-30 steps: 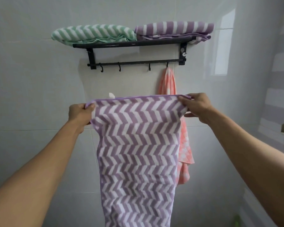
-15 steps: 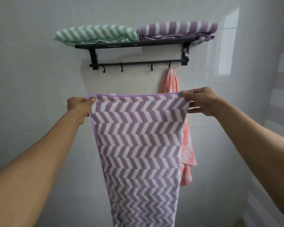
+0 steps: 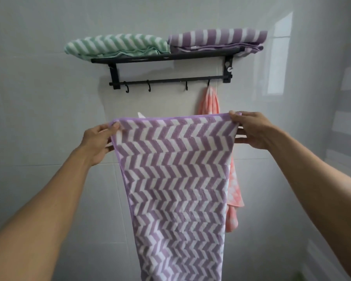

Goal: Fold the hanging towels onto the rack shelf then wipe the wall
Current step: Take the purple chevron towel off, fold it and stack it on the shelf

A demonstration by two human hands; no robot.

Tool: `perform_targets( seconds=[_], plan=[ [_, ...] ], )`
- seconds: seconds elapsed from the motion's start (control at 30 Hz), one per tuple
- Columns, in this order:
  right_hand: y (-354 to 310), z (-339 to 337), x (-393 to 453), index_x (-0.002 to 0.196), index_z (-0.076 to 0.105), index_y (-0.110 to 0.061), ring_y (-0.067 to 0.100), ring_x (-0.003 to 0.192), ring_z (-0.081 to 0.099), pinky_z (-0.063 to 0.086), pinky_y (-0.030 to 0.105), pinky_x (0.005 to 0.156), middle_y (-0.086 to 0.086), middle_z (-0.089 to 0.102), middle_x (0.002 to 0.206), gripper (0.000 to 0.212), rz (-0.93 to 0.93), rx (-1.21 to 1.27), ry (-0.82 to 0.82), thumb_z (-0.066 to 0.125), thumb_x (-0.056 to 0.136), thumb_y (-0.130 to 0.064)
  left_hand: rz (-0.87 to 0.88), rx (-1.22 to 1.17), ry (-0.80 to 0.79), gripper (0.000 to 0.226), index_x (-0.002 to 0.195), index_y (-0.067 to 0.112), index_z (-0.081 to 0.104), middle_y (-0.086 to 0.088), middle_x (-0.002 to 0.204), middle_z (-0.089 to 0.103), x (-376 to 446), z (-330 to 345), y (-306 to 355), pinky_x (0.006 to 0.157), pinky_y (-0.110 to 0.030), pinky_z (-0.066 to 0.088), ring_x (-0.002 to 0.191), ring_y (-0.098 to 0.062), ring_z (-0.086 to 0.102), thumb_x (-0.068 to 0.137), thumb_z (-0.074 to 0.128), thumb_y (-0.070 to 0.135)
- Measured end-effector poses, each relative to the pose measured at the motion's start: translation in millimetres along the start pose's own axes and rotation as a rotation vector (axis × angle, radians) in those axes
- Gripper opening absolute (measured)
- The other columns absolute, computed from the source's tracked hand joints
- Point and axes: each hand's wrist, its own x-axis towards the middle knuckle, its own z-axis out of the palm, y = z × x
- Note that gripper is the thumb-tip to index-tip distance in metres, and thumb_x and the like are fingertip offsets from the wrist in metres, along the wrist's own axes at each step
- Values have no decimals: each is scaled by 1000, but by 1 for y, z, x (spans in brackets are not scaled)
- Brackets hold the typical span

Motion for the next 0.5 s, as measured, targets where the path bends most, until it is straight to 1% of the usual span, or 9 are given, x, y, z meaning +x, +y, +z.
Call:
perform_targets(
  seconds=[0.07,0.1,0.17,0.23,0.3,0.37,0.4,0.43,0.5],
  plan=[
    [18,-3,-5,114,68,-6,30,97,71,59,46,82,11,73,109,34,103,-99,-73,73,91,-30,-100,84,-118,36,117,9,65,-11,110,74,-18,1,-32,85,-42,58,86,-24,71,87,75,27],
    [35,-2,-9,111,68,-3,30,94,72,60,44,79,14,73,108,33,161,-179,-84,75,89,-27,-179,137,-115,32,112,5,68,-14,108,74,-29,1,-58,80,-39,59,81,-23,71,88,74,26],
    [75,0,-17,100,68,2,27,79,72,61,41,70,18,73,101,29,245,-286,-39,76,89,-24,-313,168,-16,34,105,-4,69,-19,102,74,-50,-3,-110,67,-35,59,72,-24,71,89,74,27],
    [103,3,-24,99,68,4,27,75,72,63,41,68,21,74,100,34,318,-287,2,76,90,-28,-408,163,46,38,104,-5,68,-20,96,75,-62,-5,-138,66,-35,57,75,-29,70,90,73,30],
    [106,8,-20,107,67,6,27,75,72,62,38,64,20,75,99,42,342,-239,42,75,90,-31,-433,147,62,40,106,-6,67,-18,90,74,-54,-5,-137,64,-35,56,73,-29,70,92,71,30],
    [87,12,-9,116,66,5,24,73,68,59,31,56,13,72,91,46,292,-124,73,74,91,-32,-373,77,91,46,111,-8,67,-18,95,74,-33,0,-111,63,-37,60,75,-27,71,89,74,32],
    [73,13,-4,118,67,1,23,76,68,59,31,59,10,71,92,46,256,-24,76,74,90,-36,-324,4,69,49,113,-6,67,-18,100,74,-23,1,-94,63,-37,62,78,-26,71,86,76,34],
    [60,12,-2,117,69,-6,23,83,68,60,33,67,9,71,97,48,227,77,41,74,88,-43,-253,-89,12,52,114,-3,69,-16,105,74,-19,3,-75,68,-38,63,85,-27,72,83,78,37],
    [55,10,-11,113,71,-16,26,101,68,57,44,88,6,73,109,59,229,116,-150,80,73,-58,-204,-172,-195,69,121,4,68,-15,116,73,-24,-3,-61,85,-44,60,102,-30,71,70,85,48]
  ],
)
